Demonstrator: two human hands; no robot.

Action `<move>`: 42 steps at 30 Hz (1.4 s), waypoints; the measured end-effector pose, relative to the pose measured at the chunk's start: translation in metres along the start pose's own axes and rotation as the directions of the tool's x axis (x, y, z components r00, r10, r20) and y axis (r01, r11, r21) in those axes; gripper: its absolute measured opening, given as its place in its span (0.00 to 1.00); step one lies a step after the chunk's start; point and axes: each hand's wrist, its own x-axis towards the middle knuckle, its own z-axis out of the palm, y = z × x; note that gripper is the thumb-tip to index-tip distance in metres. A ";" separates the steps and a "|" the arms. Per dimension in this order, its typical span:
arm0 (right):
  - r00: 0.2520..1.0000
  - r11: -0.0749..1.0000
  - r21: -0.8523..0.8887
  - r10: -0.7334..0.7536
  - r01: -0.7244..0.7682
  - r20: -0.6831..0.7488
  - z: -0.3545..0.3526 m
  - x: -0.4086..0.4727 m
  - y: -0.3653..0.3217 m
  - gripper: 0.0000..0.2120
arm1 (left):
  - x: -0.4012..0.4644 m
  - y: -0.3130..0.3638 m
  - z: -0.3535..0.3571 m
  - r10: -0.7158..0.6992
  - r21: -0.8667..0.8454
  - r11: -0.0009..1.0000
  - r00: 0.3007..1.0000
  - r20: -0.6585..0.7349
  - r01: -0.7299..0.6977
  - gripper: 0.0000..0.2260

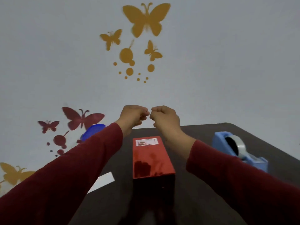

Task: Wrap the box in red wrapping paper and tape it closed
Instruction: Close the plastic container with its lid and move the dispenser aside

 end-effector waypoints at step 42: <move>0.863 0.770 -0.504 0.116 -0.392 -0.492 -0.414 -0.145 0.145 0.38 | -0.143 -0.016 0.425 -0.107 -0.054 0.986 0.844 0.526 0.159 0.17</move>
